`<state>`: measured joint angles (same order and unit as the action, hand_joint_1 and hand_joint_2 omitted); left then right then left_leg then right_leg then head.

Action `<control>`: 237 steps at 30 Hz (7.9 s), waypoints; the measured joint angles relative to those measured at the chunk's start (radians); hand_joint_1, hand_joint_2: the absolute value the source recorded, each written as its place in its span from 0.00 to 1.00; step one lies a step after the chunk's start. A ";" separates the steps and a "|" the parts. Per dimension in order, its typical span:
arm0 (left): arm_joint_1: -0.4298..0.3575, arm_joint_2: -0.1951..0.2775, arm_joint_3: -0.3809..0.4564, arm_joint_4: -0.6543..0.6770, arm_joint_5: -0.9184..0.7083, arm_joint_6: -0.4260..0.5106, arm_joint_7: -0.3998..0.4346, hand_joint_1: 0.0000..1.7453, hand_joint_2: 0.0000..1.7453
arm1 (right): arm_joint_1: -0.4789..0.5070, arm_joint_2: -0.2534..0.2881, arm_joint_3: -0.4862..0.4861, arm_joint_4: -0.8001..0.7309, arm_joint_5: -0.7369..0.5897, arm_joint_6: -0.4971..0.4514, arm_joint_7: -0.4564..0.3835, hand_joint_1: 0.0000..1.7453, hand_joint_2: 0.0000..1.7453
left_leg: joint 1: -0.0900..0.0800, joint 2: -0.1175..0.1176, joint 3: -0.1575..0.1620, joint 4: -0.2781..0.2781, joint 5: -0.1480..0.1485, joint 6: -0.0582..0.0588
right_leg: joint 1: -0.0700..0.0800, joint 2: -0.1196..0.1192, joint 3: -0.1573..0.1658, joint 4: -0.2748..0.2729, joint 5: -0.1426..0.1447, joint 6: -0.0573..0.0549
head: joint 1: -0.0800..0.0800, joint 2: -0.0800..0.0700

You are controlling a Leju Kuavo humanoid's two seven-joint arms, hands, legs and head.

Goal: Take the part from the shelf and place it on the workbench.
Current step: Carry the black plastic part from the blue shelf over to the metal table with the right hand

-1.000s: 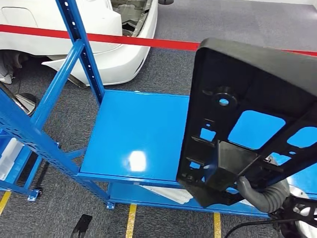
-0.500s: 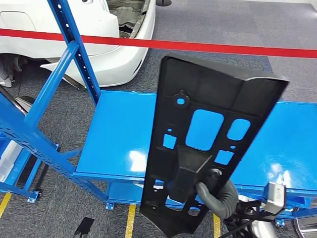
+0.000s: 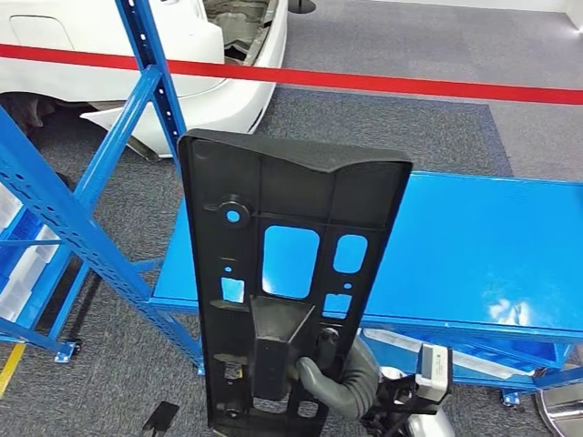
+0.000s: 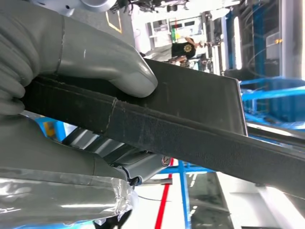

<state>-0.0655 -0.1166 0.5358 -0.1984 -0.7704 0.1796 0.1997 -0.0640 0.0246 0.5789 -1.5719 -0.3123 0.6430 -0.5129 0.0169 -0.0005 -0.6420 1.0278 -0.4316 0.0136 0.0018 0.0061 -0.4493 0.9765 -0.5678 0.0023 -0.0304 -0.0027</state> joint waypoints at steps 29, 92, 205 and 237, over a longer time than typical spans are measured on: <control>0.000 -0.004 -0.010 0.001 -0.034 -0.009 0.007 0.00 1.00 | -0.043 0.006 0.070 0.007 0.063 -0.050 -0.050 1.00 1.00 | -0.003 0.009 0.047 -0.014 -0.036 0.008 | -0.004 -0.006 -0.058 0.101 0.016 0.015 | -0.004 0.000; -0.002 -0.011 -0.006 0.002 -0.045 0.006 0.003 0.00 1.00 | -0.043 0.007 0.086 -0.006 0.047 -0.039 -0.086 1.00 1.00 | -0.012 0.015 0.030 -0.006 -0.026 0.016 | -0.004 -0.008 -0.090 0.196 0.027 0.018 | -0.005 0.000; 0.011 -0.013 0.019 0.003 -0.100 -0.017 -0.076 0.00 1.00 | -0.139 0.020 0.121 -0.012 0.046 -0.015 -0.084 1.00 1.00 | 0.014 -0.027 0.079 0.017 -0.085 -0.011 | 0.002 0.082 -0.171 0.074 0.087 0.006 | -0.006 0.000; -0.008 -0.054 -0.004 0.003 -0.149 -0.019 -0.034 0.00 1.00 | -0.089 -0.043 0.116 -0.082 0.056 -0.023 -0.106 1.00 1.00 | 0.017 -0.027 0.072 0.015 -0.079 -0.005 | 0.001 0.057 -0.197 0.110 0.072 0.018 | 0.003 0.000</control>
<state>-0.0736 -0.1710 0.5320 -0.1953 -0.9191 0.1611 0.1659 -0.1531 -0.0181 0.6950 -1.6543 -0.2565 0.6197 -0.6193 0.0343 -0.0275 -0.5697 1.0427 -0.5108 0.0089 0.0026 0.0633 -0.6464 1.0863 -0.4957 0.0202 -0.0272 -0.0026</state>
